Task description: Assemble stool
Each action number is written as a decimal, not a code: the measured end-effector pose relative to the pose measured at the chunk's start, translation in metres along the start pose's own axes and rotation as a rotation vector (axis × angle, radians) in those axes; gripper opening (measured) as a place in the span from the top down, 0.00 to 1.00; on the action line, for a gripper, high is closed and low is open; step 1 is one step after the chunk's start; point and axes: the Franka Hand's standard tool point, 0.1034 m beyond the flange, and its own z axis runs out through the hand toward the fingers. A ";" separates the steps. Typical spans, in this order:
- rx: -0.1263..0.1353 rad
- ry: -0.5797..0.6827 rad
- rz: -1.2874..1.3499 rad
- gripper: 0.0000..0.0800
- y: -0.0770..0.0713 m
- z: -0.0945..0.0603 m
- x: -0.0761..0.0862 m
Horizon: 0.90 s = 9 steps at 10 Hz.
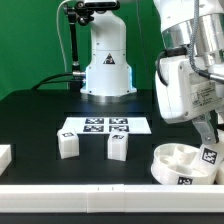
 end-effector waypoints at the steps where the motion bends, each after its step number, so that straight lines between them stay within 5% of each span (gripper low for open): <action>1: -0.001 -0.001 0.005 0.49 0.001 0.001 0.001; 2: -0.003 -0.002 -0.018 0.49 0.002 0.002 0.001; 3: -0.003 -0.001 -0.029 0.27 0.002 0.002 0.001; 5: -0.028 0.004 -0.148 0.21 0.000 -0.004 0.002; 9: -0.009 -0.001 -0.456 0.19 -0.024 -0.031 0.020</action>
Offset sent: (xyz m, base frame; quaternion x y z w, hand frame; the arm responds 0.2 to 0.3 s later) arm 0.0000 0.0000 0.0000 0.0000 0.0000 0.0000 1.0000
